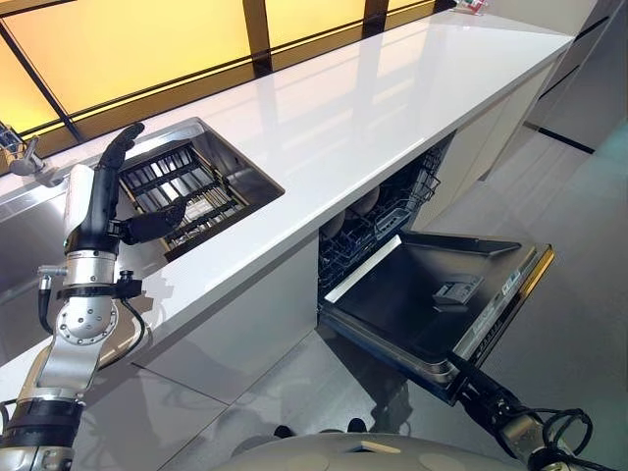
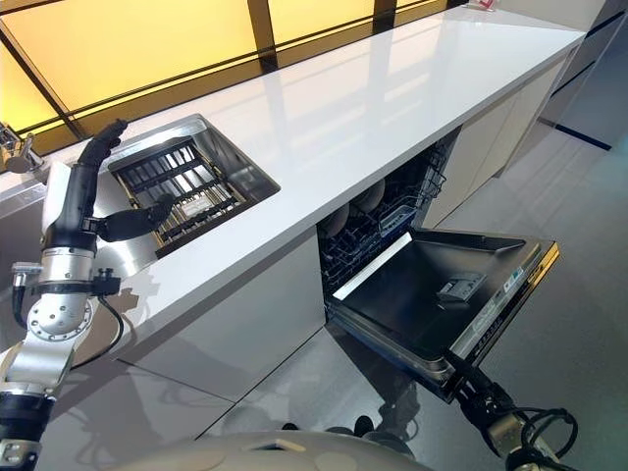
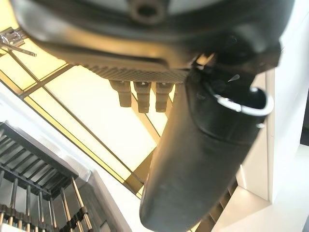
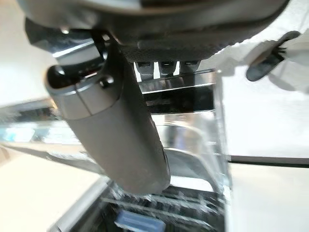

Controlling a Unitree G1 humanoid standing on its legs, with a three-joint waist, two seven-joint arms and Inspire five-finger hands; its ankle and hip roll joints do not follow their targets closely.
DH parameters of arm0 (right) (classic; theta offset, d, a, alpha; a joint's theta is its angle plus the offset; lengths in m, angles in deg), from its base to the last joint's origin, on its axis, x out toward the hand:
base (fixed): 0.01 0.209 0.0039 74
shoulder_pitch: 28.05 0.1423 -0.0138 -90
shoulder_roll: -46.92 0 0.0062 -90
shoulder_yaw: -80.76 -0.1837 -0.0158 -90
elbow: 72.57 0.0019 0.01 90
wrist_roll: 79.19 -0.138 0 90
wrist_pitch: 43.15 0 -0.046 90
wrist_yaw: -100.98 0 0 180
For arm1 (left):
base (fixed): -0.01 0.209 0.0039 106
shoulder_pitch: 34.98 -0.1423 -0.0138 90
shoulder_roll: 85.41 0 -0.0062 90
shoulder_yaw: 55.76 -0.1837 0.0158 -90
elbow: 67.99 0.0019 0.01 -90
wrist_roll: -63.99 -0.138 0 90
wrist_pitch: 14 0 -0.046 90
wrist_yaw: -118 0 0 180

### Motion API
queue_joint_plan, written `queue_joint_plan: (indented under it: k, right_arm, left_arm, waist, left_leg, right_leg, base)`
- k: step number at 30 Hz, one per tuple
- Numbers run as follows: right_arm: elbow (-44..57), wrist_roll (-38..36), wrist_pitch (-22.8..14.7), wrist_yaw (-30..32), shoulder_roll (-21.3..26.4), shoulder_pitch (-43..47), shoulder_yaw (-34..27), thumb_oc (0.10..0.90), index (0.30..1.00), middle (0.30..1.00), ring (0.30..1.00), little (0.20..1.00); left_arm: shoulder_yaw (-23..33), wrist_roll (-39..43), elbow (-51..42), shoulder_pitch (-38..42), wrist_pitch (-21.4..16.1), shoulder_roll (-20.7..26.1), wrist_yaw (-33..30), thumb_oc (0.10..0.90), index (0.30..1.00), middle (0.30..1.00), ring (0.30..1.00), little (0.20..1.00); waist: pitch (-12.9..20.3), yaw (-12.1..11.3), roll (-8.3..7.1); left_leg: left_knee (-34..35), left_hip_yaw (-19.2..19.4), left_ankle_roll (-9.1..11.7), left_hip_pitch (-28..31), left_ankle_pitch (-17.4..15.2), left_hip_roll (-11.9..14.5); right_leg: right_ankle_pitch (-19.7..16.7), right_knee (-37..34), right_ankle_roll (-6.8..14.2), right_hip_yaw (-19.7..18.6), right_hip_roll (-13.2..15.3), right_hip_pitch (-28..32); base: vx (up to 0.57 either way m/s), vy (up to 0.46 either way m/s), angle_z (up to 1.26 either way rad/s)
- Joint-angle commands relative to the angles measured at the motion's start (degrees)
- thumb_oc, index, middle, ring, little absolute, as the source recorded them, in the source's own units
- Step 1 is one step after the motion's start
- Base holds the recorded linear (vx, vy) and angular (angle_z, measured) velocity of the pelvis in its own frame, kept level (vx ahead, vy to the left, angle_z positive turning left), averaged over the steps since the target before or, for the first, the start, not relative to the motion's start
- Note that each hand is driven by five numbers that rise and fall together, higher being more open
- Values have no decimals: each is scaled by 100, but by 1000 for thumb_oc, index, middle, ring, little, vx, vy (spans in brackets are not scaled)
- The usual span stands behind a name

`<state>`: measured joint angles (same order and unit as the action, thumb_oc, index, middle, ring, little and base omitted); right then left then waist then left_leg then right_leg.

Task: Pick up plates and place into dishwasher.

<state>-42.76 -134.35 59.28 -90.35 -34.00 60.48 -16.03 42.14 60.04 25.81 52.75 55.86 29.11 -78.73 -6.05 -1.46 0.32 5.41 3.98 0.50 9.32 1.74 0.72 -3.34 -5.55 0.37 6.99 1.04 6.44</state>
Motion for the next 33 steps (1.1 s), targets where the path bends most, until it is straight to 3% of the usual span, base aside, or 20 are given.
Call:
queue_joint_plan:
  k: [1, 7, 11, 16, 24, 33]
  right_arm:
    - [1387, -338, -49, -1889, -192, 1025, 302, 800, 900, 900, 900, 900]
    - [2717, -1260, -346, -2084, -315, 1053, 554, 800, 900, 900, 900, 900]
    - [3341, -1450, -492, -2194, -439, 1069, 626, 800, 900, 900, 900, 900]
    - [4030, -1459, -774, -2202, -515, 1096, 726, 800, 900, 900, 900, 900]
    - [4943, -1142, -1587, -1729, -664, 1283, 847, 800, 900, 900, 900, 900]
    - [5198, -623, -1734, -1442, -648, 1306, 893, 800, 900, 900, 900, 900]
  left_arm:
    - [357, 211, -27, 823, -518, 380, -163, 800, 900, 900, 900, 900]
    - [345, 127, 58, 777, -629, 290, -234, 800, 900, 900, 900, 900]
    - [341, 85, 22, 737, -632, 220, -274, 800, 900, 900, 900, 900]
    - [333, 94, 23, 733, -668, 179, -252, 800, 900, 900, 900, 900]
    - [234, 19, 67, 780, -672, 72, -305, 800, 900, 900, 900, 900]
    - [174, -43, 91, 772, -667, -31, -349, 800, 900, 900, 900, 900]
  waist:
    - [201, -112, 46]
    - [228, -102, 27]
    - [245, -107, 34]
    - [275, -116, 31]
    - [291, -101, 26]
    - [333, -85, 8]
  left_leg:
    - [-328, -62, -215, -33, -722, -327]
    - [-291, -69, -194, -18, -708, -319]
    - [-241, -88, -187, -20, -672, -314]
    - [-155, -119, -166, -38, -596, -304]
    - [-192, -109, -194, -67, -605, -326]
    - [-191, -91, -198, -87, -585, -340]
  right_leg:
    - [1001, 747, 191, 335, -133, 107]
    - [966, 668, 221, 391, -105, 139]
    - [950, 630, 241, 406, -100, 146]
    - [923, 587, 260, 428, -98, 140]
    - [893, 568, 252, 409, -92, 127]
    - [854, 555, 254, 396, -91, 102]
  base:
    - [0, 0, 0]
    - [0, 0, 0]
    - [-5, 10, -4]
    - [-4, 4, -2]
    - [1, 13, 5]
    - [6, 16, 11]
